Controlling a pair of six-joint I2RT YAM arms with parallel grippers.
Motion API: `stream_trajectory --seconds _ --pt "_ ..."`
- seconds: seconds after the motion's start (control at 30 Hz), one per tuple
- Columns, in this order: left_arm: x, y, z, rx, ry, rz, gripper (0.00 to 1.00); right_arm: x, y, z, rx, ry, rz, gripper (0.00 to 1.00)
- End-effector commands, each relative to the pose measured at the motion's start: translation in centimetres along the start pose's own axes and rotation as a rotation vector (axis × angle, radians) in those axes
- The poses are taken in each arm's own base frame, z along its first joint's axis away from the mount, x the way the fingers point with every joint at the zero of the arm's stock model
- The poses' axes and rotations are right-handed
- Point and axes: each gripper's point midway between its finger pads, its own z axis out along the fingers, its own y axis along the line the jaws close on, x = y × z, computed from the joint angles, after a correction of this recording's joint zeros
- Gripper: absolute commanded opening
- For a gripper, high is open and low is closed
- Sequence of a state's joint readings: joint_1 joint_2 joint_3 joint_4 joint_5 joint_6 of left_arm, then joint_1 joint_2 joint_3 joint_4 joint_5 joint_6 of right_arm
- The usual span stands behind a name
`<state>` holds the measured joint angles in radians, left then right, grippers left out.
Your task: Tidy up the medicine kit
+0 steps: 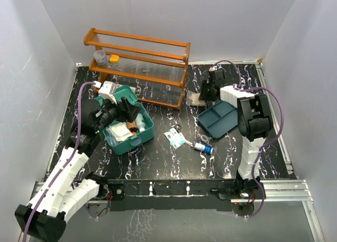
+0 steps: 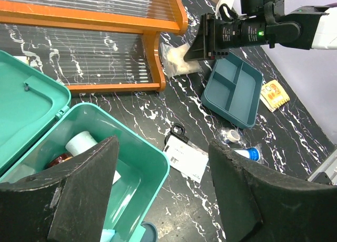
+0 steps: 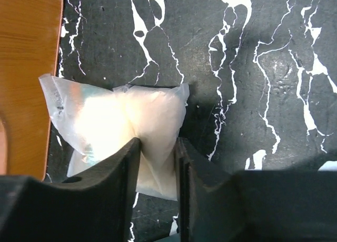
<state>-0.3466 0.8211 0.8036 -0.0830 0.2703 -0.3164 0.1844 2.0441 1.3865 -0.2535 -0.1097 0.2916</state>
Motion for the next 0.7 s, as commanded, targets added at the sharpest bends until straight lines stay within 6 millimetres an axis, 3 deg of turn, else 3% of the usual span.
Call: stream_trajectory --seconds 0.0,0.23,0.33,0.47,0.67 --pt "-0.9 -0.3 -0.3 0.007 -0.037 0.009 0.67 -0.9 1.0 -0.1 -0.045 -0.016 0.002 0.25" --pt "-0.9 -0.1 -0.3 -0.014 -0.027 -0.018 0.68 -3.8 2.4 -4.4 -0.085 -0.156 0.047 0.13" --pt "-0.6 -1.0 -0.1 0.035 0.003 -0.034 0.70 -4.5 3.1 -6.9 -0.108 -0.203 0.061 0.10" --pt "0.0 -1.7 0.2 0.074 0.053 -0.061 0.71 -4.4 3.8 -10.6 -0.138 -0.247 0.077 0.08" --pt "0.1 -2.5 0.5 0.102 0.076 -0.141 0.73 -1.5 5.7 -16.2 -0.257 -0.230 0.093 0.07"
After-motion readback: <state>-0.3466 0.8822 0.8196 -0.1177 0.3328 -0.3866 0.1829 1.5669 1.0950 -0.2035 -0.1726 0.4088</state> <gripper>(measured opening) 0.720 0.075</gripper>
